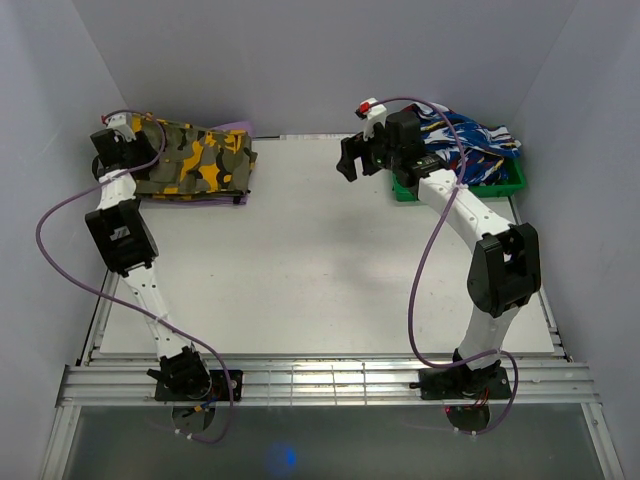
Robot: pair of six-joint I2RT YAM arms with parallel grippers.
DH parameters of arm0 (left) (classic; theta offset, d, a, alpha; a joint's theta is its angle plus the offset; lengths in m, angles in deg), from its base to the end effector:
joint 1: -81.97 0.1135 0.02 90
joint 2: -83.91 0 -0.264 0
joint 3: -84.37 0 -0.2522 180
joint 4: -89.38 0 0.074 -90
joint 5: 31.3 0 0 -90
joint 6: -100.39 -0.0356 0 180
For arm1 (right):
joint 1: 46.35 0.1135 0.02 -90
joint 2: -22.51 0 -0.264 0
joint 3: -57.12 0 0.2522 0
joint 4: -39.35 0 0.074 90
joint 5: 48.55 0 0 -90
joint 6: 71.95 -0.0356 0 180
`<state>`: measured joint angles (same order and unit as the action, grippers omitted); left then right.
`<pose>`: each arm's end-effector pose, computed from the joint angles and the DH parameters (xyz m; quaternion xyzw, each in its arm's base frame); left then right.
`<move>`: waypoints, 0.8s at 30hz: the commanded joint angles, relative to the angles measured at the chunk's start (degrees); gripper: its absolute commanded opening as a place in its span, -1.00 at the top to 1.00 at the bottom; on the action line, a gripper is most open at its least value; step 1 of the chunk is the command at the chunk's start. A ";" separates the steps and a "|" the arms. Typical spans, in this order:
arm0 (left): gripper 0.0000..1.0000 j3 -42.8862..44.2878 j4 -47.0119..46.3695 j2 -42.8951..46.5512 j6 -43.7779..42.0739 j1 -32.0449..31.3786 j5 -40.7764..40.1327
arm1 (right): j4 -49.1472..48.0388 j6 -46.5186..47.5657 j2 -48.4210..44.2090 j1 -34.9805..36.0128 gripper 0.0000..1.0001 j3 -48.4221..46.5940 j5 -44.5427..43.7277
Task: Fold and stack the trousers
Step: Neatly place the folded trousers to the corner
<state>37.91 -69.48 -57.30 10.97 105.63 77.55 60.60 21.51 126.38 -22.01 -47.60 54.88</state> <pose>0.5268 0.2182 0.1933 -0.0968 0.8477 -0.0377 0.5201 0.3950 0.1878 0.3357 -0.2607 0.7756 0.1971 0.5400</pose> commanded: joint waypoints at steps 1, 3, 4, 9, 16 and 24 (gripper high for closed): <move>-0.32 -4.56 12.40 1.10 10.31 -4.14 9.28 | 0.25 0.58 -1.04 -0.43 -0.80 -2.38 -0.51; -0.32 -4.74 12.31 1.28 14.35 -4.50 8.83 | 0.86 0.75 -0.60 -0.52 -0.80 -3.08 -0.42; -0.33 -4.48 12.31 1.37 15.23 -4.67 8.83 | 0.95 0.84 -0.60 -0.61 -0.80 -3.43 -0.42; -0.63 -2.72 13.36 2.95 14.10 -4.76 3.68 | 1.13 1.19 -1.30 -1.05 -0.80 -3.26 -0.16; -0.96 9.56 14.85 5.15 9.46 -2.13 -7.40 | 1.21 2.42 -3.24 -1.92 -0.80 -2.38 -1.38; -0.96 11.71 15.74 17.53 -10.41 -1.51 -3.84 | 5.08 5.68 -8.94 -4.29 -0.80 -0.90 -7.19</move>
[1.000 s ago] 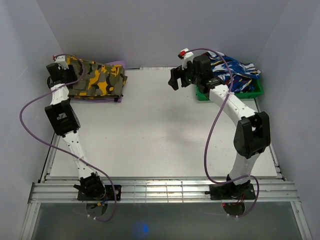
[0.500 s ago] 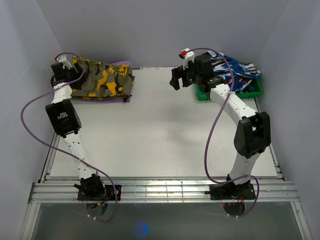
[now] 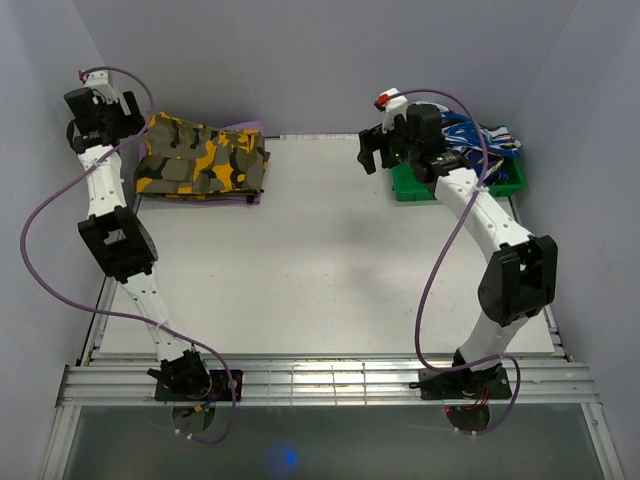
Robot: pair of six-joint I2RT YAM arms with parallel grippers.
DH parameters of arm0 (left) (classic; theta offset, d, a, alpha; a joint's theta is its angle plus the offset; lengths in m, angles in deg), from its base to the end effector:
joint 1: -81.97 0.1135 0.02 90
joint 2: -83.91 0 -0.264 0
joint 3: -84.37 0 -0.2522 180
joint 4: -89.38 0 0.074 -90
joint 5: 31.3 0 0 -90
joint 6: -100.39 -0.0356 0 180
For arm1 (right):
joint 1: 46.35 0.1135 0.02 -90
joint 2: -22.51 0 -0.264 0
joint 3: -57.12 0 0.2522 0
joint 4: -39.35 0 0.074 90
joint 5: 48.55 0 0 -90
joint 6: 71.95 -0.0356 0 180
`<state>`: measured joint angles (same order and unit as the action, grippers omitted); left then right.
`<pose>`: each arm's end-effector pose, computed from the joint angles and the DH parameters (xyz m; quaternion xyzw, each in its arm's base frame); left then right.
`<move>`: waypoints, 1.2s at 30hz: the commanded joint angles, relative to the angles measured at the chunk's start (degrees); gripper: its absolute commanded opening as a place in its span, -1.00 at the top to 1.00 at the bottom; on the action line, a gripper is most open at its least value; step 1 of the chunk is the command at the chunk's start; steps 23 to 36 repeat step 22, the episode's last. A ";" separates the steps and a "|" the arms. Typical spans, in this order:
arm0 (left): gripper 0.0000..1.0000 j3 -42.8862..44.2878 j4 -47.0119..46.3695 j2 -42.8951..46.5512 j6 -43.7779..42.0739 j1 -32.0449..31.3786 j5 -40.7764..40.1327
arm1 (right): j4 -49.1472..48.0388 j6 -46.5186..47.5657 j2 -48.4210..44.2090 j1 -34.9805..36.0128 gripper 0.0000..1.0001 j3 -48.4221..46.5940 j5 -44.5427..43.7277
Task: Fold and stack the trousers
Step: Neatly place the folded trousers to the corner
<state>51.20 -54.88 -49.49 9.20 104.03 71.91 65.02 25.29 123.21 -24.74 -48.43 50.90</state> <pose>0.5102 0.1980 0.3226 -0.0864 0.8230 0.0179 0.5612 0.3905 0.1610 0.3554 -0.2497 0.7829 0.1380 0.5528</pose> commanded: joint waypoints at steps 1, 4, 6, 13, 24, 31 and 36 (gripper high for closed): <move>-0.96 -3.16 3.84 12.26 -11.26 0.00 4.17 | 0.84 2.77 -7.79 -2.35 -0.80 2.03 -4.08; -0.96 -3.44 14.88 14.39 -15.15 -3.25 5.68 | 1.28 4.79 -10.96 -3.50 -0.80 5.99 -8.03; -0.96 -6.32 19.93 17.11 -17.69 -6.92 7.00 | 1.98 6.29 -14.21 -4.46 -0.80 10.03 -9.10; -0.96 -30.39 24.54 27.05 -15.35 -21.08 4.14 | 5.58 9.81 -27.73 -9.38 -0.80 25.15 -10.86; -0.96 -44.22 16.97 31.27 -6.39 -33.84 3.22 | 8.49 7.00 -37.94 -12.82 -0.80 35.54 -7.61; -0.96 -44.22 16.97 31.27 -6.39 -33.84 3.22 | 8.49 7.00 -37.94 -12.82 -0.80 35.54 -7.61; -0.96 -44.22 16.97 31.27 -6.39 -33.84 3.22 | 8.49 7.00 -37.94 -12.82 -0.80 35.54 -7.61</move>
